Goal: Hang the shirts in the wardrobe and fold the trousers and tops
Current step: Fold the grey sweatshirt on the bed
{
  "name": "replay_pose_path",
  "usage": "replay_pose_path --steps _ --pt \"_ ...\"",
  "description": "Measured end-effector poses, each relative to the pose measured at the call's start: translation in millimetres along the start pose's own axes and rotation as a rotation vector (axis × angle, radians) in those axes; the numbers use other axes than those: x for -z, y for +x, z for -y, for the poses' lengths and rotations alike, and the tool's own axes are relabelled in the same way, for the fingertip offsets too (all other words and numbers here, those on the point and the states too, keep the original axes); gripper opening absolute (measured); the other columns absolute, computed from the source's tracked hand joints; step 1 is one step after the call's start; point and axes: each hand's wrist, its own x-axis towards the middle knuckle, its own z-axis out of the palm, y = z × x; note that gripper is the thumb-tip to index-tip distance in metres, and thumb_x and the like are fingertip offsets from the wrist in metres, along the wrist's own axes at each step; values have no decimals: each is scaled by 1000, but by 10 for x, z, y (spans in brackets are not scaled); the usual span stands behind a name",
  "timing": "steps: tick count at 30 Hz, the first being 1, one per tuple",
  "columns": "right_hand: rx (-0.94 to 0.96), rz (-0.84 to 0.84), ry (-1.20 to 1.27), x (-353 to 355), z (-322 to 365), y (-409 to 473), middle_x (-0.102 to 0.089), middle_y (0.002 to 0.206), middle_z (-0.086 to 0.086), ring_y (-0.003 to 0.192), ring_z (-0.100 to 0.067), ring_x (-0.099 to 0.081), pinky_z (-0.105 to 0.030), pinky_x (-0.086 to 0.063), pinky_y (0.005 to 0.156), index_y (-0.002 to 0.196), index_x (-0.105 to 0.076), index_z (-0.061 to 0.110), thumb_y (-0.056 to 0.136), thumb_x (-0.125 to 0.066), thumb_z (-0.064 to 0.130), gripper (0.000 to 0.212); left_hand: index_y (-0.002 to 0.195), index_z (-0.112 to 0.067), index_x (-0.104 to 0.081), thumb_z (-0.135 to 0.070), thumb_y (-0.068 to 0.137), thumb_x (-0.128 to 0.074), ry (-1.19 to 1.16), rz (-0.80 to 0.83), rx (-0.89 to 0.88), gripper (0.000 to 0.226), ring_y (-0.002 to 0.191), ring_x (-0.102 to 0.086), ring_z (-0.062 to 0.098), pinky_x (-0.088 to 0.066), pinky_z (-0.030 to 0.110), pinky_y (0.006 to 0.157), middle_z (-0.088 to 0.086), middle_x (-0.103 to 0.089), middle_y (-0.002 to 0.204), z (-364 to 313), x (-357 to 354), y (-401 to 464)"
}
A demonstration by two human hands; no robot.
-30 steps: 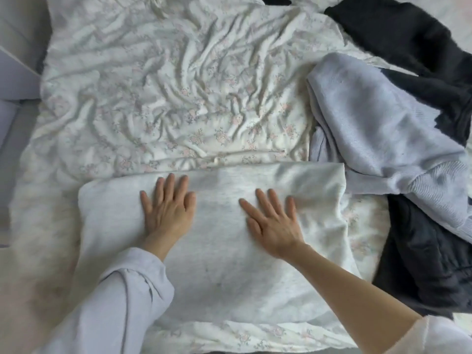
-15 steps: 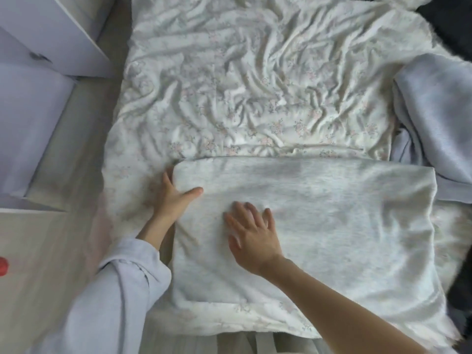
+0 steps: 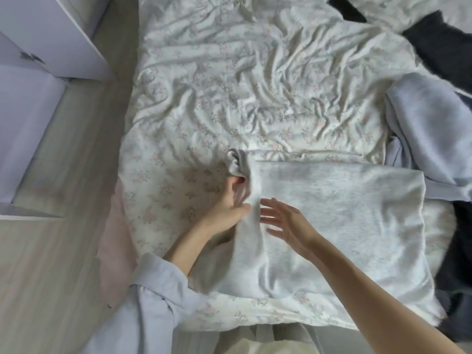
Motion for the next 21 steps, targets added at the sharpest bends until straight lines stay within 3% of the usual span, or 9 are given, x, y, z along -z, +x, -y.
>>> replay_pose_path --steps 2,4,5,7,11,14,16,19,21 --pt "-10 8 204 162 -7 -148 -71 101 2 93 -15 -66 -36 -53 81 104 -70 28 87 -44 56 42 129 -25 -32 0 91 -46 -147 178 19 47 112 -52 12 -40 14 94 -2 -53 123 -198 -146 -106" --pt "7 -7 315 372 -95 -300 -69 107 -1 97 -17 -67 -34 -54 74 110 -68 30 81 -43 65 52 135 -20 -31 2 92 -36 -244 361 92 49 113 -46 17 -39 24 92 4 -47 131 -331 -350 -175" --pt "9 -4 346 450 -140 -365 -68 111 -2 101 -19 -65 -34 -54 75 114 -66 30 79 -44 69 57 137 -18 -28 2 91 -34 -213 430 111 51 110 -43 17 -39 24 87 2 -44 133 -370 -455 -194" --pt "-14 12 328 556 -172 -443 -67 113 -2 103 -21 -65 -36 -54 76 117 -64 30 72 -53 72 62 142 -16 -24 -3 88 -37 -42 519 99 57 115 -39 18 -36 29 100 -1 -37 142 -412 -693 -204" --pt "-90 -35 164 618 -26 -301 -69 101 -9 83 -24 -67 -36 -52 68 117 -58 17 78 -64 52 53 141 -6 -36 6 86 -37 435 562 -66 56 138 -25 14 -22 20 108 3 -27 152 -388 -1012 -224" --pt "-194 -174 76 631 51 -143 -67 90 -16 77 -28 -66 -35 -53 65 108 -59 -4 84 -62 18 33 128 -10 -54 5 88 -37 387 587 9 47 123 -45 2 -35 12 98 0 -40 146 -324 -906 -226" --pt "-211 -310 39 643 -9 -86 -64 84 -14 76 -25 -63 -36 -54 67 97 -59 -3 83 -52 4 18 111 -12 -65 2 90 -40 252 417 71 35 95 -61 5 -51 18 82 4 -62 120 -246 -755 -206" --pt "-153 -455 62 558 -147 -85 -56 79 -8 74 -22 -55 -32 -47 63 95 -59 2 85 -43 4 19 111 -17 -60 -14 93 -50 472 -56 -39 21 101 -60 16 -49 30 89 1 -61 114 69 -542 -104" --pt "-111 -518 10 417 -251 -139 -59 81 -6 74 -21 -58 -32 -49 62 92 -58 8 87 -46 14 14 126 -20 -46 -26 92 -53 549 -47 43 36 104 -55 18 -45 31 89 1 -53 120 284 -517 -105"
